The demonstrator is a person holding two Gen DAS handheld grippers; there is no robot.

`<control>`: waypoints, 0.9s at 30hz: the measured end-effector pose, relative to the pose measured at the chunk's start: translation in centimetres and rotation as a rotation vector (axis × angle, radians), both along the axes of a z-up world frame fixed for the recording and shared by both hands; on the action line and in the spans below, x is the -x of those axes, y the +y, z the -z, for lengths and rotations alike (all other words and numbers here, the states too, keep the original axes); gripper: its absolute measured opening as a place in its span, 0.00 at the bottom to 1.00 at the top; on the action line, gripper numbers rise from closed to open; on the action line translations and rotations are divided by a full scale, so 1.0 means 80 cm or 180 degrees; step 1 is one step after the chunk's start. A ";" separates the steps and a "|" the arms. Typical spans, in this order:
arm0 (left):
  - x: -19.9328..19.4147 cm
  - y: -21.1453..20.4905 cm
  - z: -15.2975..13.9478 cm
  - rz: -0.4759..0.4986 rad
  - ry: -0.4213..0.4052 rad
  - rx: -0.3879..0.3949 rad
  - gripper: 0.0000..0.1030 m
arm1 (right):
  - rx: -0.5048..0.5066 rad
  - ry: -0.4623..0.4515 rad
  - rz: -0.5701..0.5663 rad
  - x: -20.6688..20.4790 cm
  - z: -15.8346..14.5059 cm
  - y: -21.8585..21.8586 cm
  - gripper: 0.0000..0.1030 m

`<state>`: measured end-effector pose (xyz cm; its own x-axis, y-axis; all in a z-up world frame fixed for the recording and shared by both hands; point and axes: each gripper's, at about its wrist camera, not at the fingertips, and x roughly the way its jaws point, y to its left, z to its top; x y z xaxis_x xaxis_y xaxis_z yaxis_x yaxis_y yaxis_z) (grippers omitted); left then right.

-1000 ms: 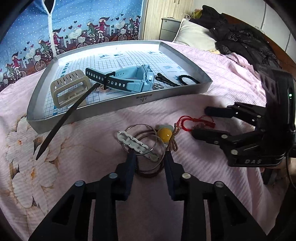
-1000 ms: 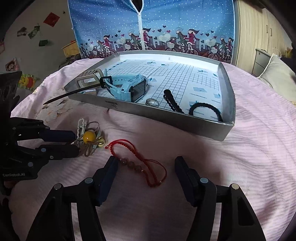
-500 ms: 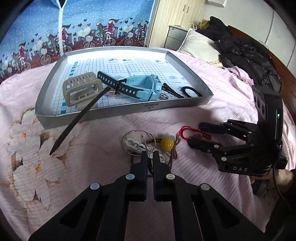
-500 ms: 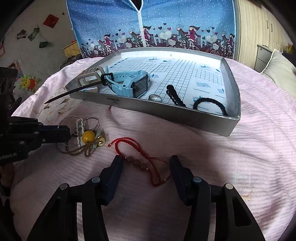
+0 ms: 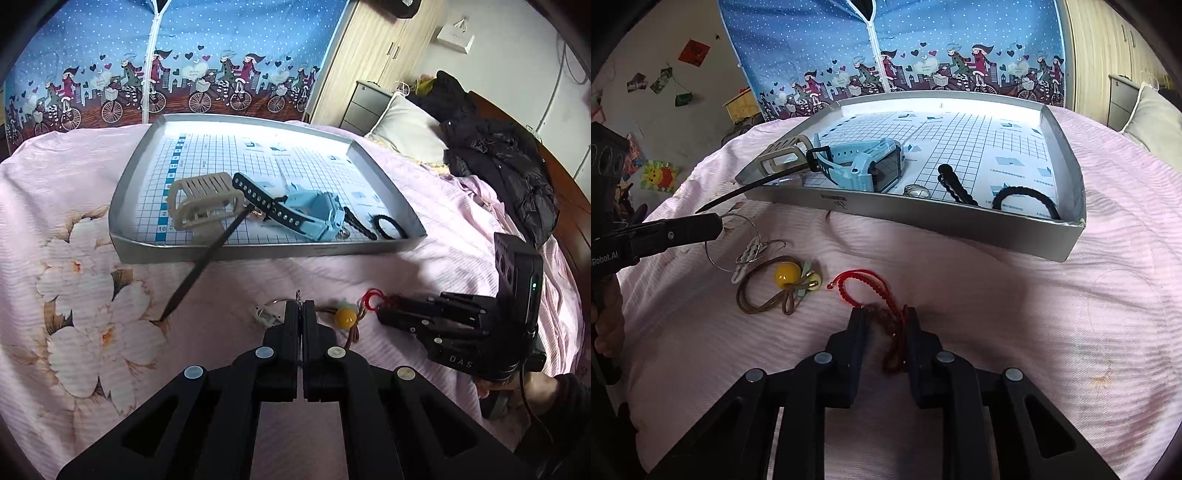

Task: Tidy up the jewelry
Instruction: 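Carry the hoop into the tray with the left tool while the right tool drops the red bracelet there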

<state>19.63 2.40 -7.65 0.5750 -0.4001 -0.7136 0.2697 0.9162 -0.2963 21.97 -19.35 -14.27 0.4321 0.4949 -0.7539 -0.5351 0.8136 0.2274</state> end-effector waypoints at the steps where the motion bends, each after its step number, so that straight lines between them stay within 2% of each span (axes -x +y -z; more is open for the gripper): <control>1: -0.001 0.002 -0.002 -0.0008 0.0001 0.0025 0.00 | -0.0032 0.0025 0.0000 0.000 0.000 -0.001 0.12; 5: -0.002 0.009 -0.011 -0.0039 -0.0056 0.0124 0.00 | -0.0128 0.0100 0.0036 -0.002 0.001 -0.005 0.12; 19: 0.010 0.020 -0.048 0.0076 -0.0233 0.0485 0.00 | -0.0100 0.0075 0.0034 0.000 0.000 -0.004 0.12; 23: 0.010 0.015 -0.047 0.0107 -0.0242 0.0348 0.00 | -0.0098 0.0071 0.0036 0.000 0.000 -0.004 0.11; 27: 0.005 0.016 -0.038 0.0066 -0.0155 0.0372 0.00 | -0.0097 0.0018 0.0049 0.002 -0.002 -0.004 0.09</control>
<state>19.21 3.69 -4.64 0.5986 -0.4909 -0.6329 0.3048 0.8703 -0.3868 21.84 -19.69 -14.13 0.4356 0.5110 -0.7410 -0.5212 0.8144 0.2552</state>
